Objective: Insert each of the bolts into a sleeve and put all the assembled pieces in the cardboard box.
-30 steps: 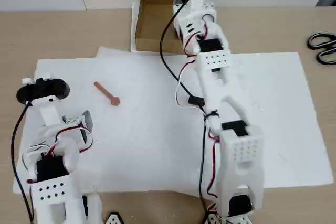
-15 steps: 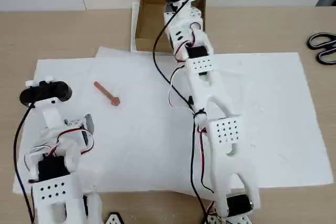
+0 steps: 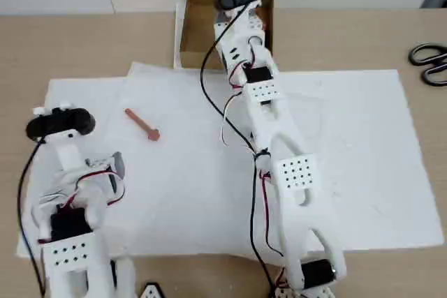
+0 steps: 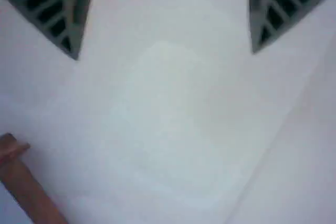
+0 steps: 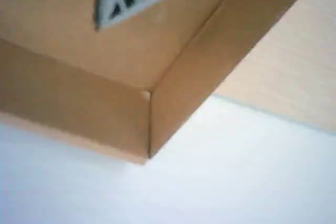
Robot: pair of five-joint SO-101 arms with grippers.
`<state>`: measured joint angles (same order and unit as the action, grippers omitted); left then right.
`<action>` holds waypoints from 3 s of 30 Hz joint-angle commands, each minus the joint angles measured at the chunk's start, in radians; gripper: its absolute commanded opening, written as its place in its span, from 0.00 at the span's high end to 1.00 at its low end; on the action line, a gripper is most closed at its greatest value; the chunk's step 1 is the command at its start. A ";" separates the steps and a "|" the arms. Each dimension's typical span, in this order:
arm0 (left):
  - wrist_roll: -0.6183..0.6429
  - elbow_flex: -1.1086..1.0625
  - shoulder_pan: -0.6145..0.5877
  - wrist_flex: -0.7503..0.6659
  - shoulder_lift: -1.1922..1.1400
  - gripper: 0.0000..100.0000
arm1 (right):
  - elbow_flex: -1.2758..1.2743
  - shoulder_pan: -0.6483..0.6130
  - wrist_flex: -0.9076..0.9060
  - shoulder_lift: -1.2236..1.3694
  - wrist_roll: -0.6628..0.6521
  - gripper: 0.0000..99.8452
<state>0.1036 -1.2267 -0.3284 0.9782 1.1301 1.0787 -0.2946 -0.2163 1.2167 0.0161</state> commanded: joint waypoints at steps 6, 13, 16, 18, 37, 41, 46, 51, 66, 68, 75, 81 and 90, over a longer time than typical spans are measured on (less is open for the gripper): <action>-0.006 0.002 -0.002 -0.020 0.009 0.80 | 0.215 -0.002 -0.157 -0.033 0.005 0.84; -0.006 0.002 -0.002 -0.020 0.009 0.80 | 0.463 0.027 -0.475 -0.033 0.005 0.84; -0.008 0.002 0.000 -0.015 0.009 0.80 | 0.609 0.041 -0.713 -0.035 0.005 0.84; -0.008 0.002 0.000 -0.014 0.009 0.80 | 0.600 0.050 -0.839 -0.038 0.005 0.84; -0.008 0.002 0.000 -0.003 0.008 0.80 | 0.516 0.068 -1.475 -0.532 0.005 0.84; -0.038 0.002 0.000 -0.003 0.008 0.80 | 0.265 0.068 -1.481 -0.680 0.005 0.84; -0.063 -0.007 -0.005 0.000 0.008 0.80 | -0.170 0.064 -1.478 -0.951 0.008 0.84; -0.149 0.044 -0.144 -0.002 0.009 0.80 | -0.565 0.070 -1.471 -1.194 0.008 0.84; -0.235 0.539 -0.339 0.537 0.009 0.80 | -1.344 0.073 -1.406 -1.716 0.006 0.84; -0.233 0.582 -0.339 0.603 0.009 0.80 | -1.384 0.102 -1.399 -1.761 0.006 0.84; -0.236 0.633 -0.339 0.626 0.009 0.80 | -1.496 0.358 -1.245 -1.768 0.002 0.84; -0.238 0.619 -0.334 0.618 0.009 0.80 | -1.499 0.406 -1.277 -1.687 -0.338 0.84; -0.235 0.621 -0.341 0.624 0.009 0.80 | -1.499 0.303 -1.153 -1.655 -0.433 0.84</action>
<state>-0.1281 -0.6345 -0.6644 1.5996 1.1316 -0.4235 0.0598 -1.4254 -0.4358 -0.3721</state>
